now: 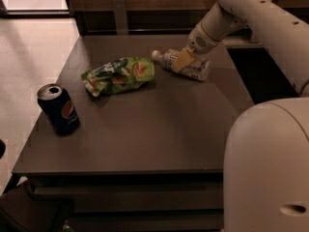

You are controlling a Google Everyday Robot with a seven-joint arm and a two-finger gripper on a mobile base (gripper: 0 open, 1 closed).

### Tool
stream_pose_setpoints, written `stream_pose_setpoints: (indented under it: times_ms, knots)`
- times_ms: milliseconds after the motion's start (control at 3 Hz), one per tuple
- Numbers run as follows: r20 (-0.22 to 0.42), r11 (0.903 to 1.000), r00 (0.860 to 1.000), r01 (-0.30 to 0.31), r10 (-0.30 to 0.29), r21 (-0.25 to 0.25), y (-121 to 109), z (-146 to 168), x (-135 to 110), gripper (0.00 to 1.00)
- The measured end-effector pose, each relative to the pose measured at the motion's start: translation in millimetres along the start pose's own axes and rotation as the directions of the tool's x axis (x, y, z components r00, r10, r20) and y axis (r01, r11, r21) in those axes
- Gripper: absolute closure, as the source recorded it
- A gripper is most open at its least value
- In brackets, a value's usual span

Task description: Knock blue plastic bottle over

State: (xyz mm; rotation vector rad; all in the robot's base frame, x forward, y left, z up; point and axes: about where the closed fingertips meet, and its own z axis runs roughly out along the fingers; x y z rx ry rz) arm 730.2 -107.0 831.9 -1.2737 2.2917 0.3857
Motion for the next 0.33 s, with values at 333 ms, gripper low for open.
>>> stream_pose_setpoints:
  times_ms: [333]
  knots:
    - [0.0, 1.0, 1.0, 0.0, 0.0, 0.0, 0.0, -0.2, -0.2, 0.06]
